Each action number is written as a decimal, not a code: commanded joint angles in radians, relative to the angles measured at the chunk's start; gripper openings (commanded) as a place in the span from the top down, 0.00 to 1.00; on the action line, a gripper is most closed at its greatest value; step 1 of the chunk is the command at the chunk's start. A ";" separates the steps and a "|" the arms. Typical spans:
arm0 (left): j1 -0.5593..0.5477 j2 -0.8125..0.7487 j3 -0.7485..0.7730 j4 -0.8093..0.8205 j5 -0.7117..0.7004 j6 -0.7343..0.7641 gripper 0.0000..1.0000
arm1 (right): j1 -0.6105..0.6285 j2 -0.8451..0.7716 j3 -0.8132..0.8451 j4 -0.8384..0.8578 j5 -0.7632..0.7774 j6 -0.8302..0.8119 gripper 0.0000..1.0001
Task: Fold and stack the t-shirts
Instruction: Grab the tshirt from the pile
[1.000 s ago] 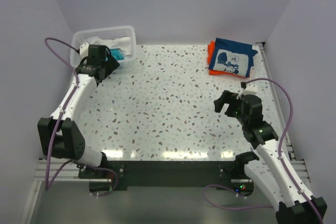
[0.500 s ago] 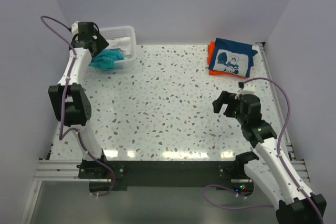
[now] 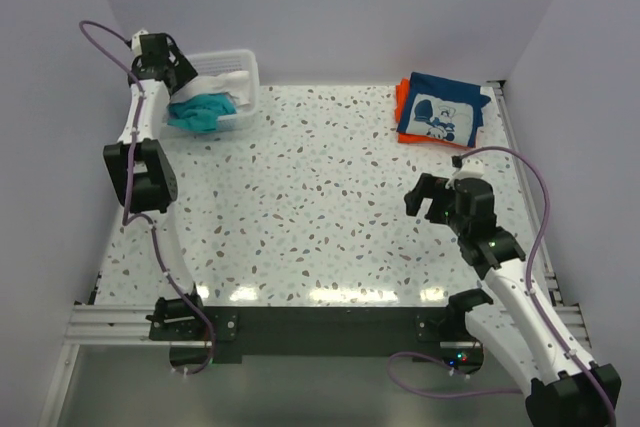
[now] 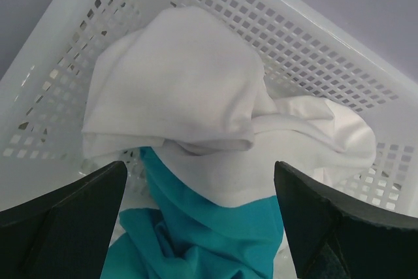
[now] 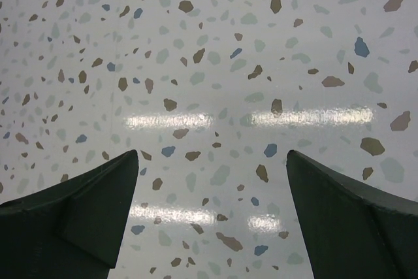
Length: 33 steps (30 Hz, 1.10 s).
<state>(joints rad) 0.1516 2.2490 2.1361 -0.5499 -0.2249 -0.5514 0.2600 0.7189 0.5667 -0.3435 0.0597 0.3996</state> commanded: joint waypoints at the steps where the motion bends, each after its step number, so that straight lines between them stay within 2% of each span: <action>1: 0.008 0.044 0.047 0.125 0.039 0.045 0.00 | -0.001 0.002 0.009 0.037 0.008 -0.018 0.01; 11: 0.008 0.159 0.093 0.199 -0.042 0.034 0.00 | -0.002 0.019 0.021 0.024 0.042 -0.027 0.01; 13: 0.008 0.162 0.094 0.209 -0.042 0.038 0.05 | -0.002 0.030 0.022 0.028 0.042 -0.028 0.01; 14: 0.008 0.164 0.094 0.211 -0.041 0.039 0.21 | -0.002 0.034 0.022 0.034 0.040 -0.027 0.01; 16: 0.009 0.155 0.094 0.225 -0.040 0.041 0.36 | -0.001 0.050 0.028 0.032 0.040 -0.028 0.01; 17: 0.008 0.150 0.094 0.228 -0.039 0.042 0.49 | -0.002 0.056 0.030 0.029 0.043 -0.030 0.01; 19: 0.009 0.136 0.097 0.240 -0.036 0.042 0.63 | -0.001 0.065 0.036 0.029 0.043 -0.030 0.01; 20: 0.008 0.124 0.097 0.251 -0.028 0.044 0.75 | -0.001 0.068 0.036 0.029 0.042 -0.028 0.01; 23: 0.008 0.103 0.100 0.252 -0.027 0.035 1.00 | -0.001 0.065 0.036 0.026 0.042 -0.030 0.01; 33: 0.006 -0.070 0.107 0.268 -0.011 0.027 0.98 | -0.001 0.036 0.029 0.023 0.037 -0.027 0.01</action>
<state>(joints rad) 0.1555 2.3379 2.1872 -0.3634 -0.2340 -0.5301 0.2600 0.7757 0.5678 -0.3450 0.0868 0.3828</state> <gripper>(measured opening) 0.095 0.986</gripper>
